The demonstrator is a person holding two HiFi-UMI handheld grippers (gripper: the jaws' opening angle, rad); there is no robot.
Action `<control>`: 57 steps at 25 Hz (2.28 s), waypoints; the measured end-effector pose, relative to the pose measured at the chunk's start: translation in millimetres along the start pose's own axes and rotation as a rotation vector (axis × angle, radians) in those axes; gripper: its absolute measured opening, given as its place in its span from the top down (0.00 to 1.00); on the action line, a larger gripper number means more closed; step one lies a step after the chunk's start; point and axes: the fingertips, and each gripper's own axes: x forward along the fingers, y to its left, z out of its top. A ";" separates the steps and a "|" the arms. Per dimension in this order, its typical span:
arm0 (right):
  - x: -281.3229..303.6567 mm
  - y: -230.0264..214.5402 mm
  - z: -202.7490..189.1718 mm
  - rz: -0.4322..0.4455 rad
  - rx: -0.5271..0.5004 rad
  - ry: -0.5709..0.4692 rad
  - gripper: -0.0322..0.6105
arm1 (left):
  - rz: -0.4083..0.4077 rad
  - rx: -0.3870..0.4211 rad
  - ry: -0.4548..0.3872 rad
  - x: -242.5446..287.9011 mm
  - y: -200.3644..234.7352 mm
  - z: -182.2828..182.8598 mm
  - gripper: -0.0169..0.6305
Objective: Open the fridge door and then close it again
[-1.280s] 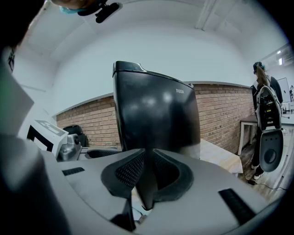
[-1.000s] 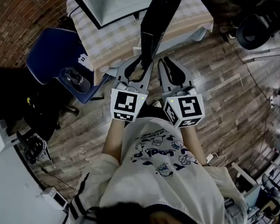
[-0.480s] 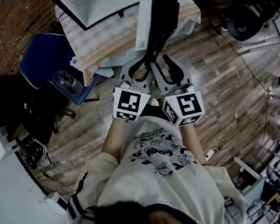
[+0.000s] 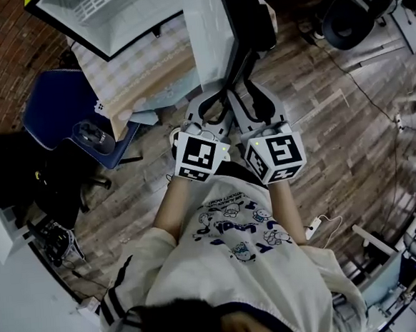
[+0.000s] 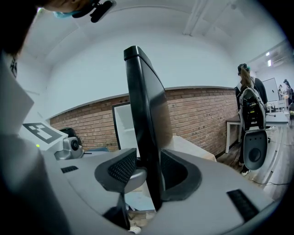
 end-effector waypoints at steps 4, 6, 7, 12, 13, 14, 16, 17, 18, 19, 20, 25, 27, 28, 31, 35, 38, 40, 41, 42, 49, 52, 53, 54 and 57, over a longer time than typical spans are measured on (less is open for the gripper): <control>-7.2 -20.1 0.0 -0.025 -0.009 -0.008 0.70 | -0.031 0.007 0.002 15.4 -14.7 2.6 0.84; -10.5 -31.0 0.3 -0.040 -0.013 -0.013 0.71 | -0.049 0.006 0.001 23.3 -21.4 3.9 0.84; -11.7 -36.8 0.9 -0.049 -0.014 -0.016 0.73 | -0.059 0.007 0.001 27.5 -24.3 4.7 0.84; -15.3 -62.3 4.7 -0.085 -0.014 -0.028 0.74 | -0.097 0.011 -0.004 46.6 -37.2 9.9 0.84; -16.3 -67.3 5.2 -0.093 -0.014 -0.030 0.74 | -0.108 0.009 -0.006 50.0 -40.1 11.2 0.84; -17.4 -72.3 5.8 -0.098 -0.012 -0.034 0.74 | -0.118 0.007 -0.007 53.4 -42.7 12.7 0.84; -19.1 -82.7 7.1 -0.106 -0.006 -0.043 0.74 | -0.136 0.007 -0.008 60.9 -46.2 15.6 0.84; -19.7 -87.9 7.7 -0.111 -0.005 -0.045 0.74 | -0.143 0.009 -0.007 64.8 -47.3 16.8 0.84; -20.4 -93.2 8.0 -0.118 -0.006 -0.046 0.75 | -0.152 0.011 -0.005 68.7 -48.3 17.6 0.84; -21.0 -98.5 8.2 -0.127 -0.005 -0.046 0.75 | -0.163 0.011 -0.003 72.5 -49.3 18.4 0.84; -21.3 -103.7 8.5 -0.136 -0.004 -0.046 0.75 | -0.175 0.012 -0.002 76.2 -50.2 19.2 0.84; -24.7 -130.0 14.1 -0.179 0.005 -0.055 0.76 | -0.235 0.027 -0.002 96.0 -59.0 27.4 0.84; -27.0 -141.0 16.5 -0.195 0.005 -0.058 0.76 | -0.263 0.035 0.000 105.2 -64.8 30.9 0.84; -27.7 -146.2 17.4 -0.198 0.006 -0.058 0.76 | -0.276 0.040 0.002 109.9 -67.5 32.2 0.84; -27.6 -160.8 19.7 -0.199 0.006 -0.057 0.76 | -0.306 0.053 0.008 124.3 -72.7 35.7 0.84; -26.5 -180.5 23.7 -0.219 0.008 -0.060 0.77 | -0.341 0.060 0.011 140.7 -76.4 40.9 0.84; -25.3 -194.1 25.9 -0.230 0.015 -0.060 0.78 | -0.362 0.062 0.008 150.5 -77.9 44.8 0.84; -25.0 -202.1 27.8 -0.238 0.017 -0.059 0.78 | -0.370 0.063 0.005 156.4 -78.1 48.2 0.84; -25.0 -205.8 28.7 -0.242 0.017 -0.059 0.79 | -0.373 0.064 0.004 159.3 -78.1 49.7 0.84; -24.9 -209.3 29.4 -0.245 0.017 -0.061 0.79 | -0.376 0.065 0.004 162.2 -78.1 50.6 0.84; -21.8 -222.7 30.9 -0.248 0.031 -0.075 0.80 | -0.405 0.082 0.014 174.5 -79.2 49.8 0.84; -21.4 -225.3 31.3 -0.251 0.035 -0.080 0.80 | -0.420 0.087 0.018 176.4 -81.8 49.7 0.84; -21.3 -225.5 31.1 -0.251 0.036 -0.082 0.80 | -0.423 0.088 0.018 176.5 -82.3 49.2 0.84; -21.1 -225.4 30.9 -0.252 0.037 -0.084 0.80 | -0.425 0.089 0.019 176.5 -82.3 48.7 0.84; -20.4 -224.6 30.8 -0.255 0.037 -0.086 0.80 | -0.426 0.089 0.020 176.3 -81.0 47.4 0.84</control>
